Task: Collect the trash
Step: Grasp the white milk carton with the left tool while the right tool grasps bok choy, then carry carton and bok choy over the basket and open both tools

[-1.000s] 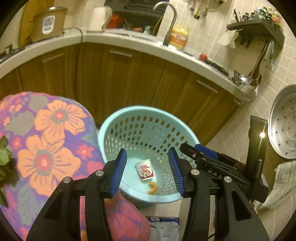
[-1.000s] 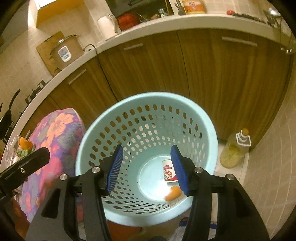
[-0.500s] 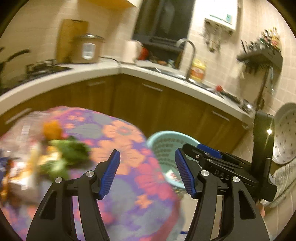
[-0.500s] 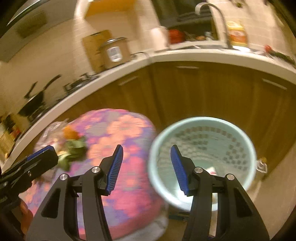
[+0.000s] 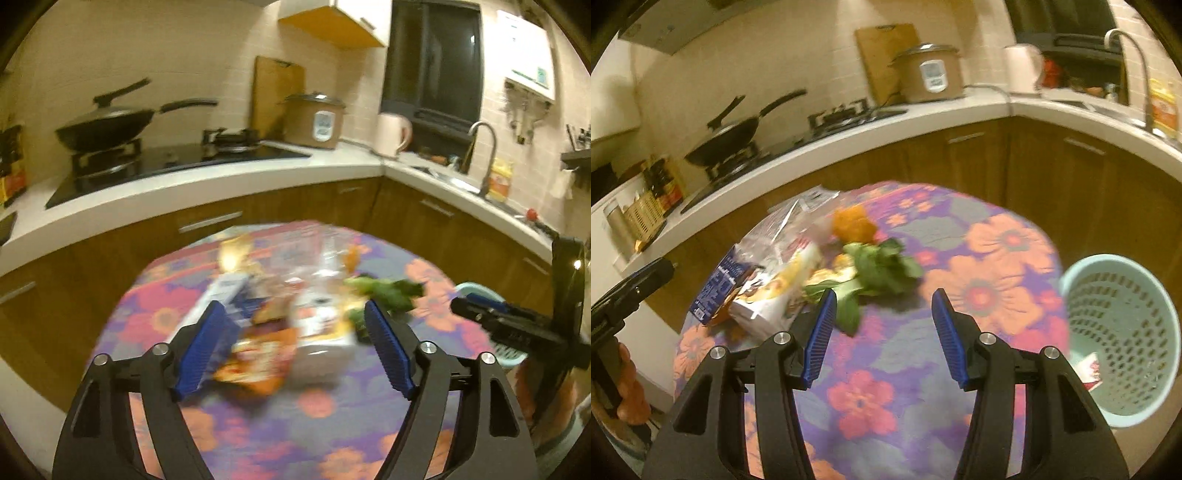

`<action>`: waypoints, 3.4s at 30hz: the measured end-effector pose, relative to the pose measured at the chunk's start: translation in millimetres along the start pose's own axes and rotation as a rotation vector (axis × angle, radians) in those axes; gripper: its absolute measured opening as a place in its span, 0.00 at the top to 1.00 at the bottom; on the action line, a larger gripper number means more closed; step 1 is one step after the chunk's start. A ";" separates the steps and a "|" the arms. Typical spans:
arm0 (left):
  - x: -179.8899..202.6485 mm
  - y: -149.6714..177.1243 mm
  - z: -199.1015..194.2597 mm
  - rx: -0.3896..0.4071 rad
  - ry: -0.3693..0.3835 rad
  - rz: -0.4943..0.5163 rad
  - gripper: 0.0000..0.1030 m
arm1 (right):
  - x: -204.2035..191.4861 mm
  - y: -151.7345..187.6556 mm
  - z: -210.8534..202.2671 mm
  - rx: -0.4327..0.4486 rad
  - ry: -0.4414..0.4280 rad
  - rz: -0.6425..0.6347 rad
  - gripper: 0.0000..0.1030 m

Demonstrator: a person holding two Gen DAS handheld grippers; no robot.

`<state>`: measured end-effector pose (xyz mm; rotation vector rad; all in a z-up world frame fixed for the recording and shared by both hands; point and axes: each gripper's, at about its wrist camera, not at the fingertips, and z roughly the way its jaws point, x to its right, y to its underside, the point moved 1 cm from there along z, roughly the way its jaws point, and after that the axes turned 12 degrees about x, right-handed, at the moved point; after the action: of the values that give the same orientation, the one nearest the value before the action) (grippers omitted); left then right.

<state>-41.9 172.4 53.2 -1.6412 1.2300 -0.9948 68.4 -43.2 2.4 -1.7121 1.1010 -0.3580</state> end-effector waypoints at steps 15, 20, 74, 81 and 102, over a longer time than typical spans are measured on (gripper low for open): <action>-118.4 30.1 77.7 -0.258 0.178 -0.158 0.26 | -30.4 17.4 84.3 -0.150 0.015 0.007 0.51; -111.8 40.6 94.6 -0.308 0.203 -0.145 0.26 | -32.4 21.1 98.5 -0.172 0.026 0.013 0.50; 136.5 -8.0 51.3 -0.156 0.487 -0.059 0.47 | 110.3 24.3 -96.9 0.103 0.130 -0.035 0.93; 217.3 -0.2 97.4 -0.234 0.564 -0.029 0.47 | 185.1 25.5 -115.1 0.138 0.244 0.051 0.93; 346.1 61.0 187.2 -0.424 0.580 0.067 0.45 | 277.5 69.4 -53.7 -0.166 0.319 0.301 0.90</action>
<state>183.9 -145.1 -29.0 -1.6568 1.9790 -1.2821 146.3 -302.0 -105.8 -1.6341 1.6385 -0.3644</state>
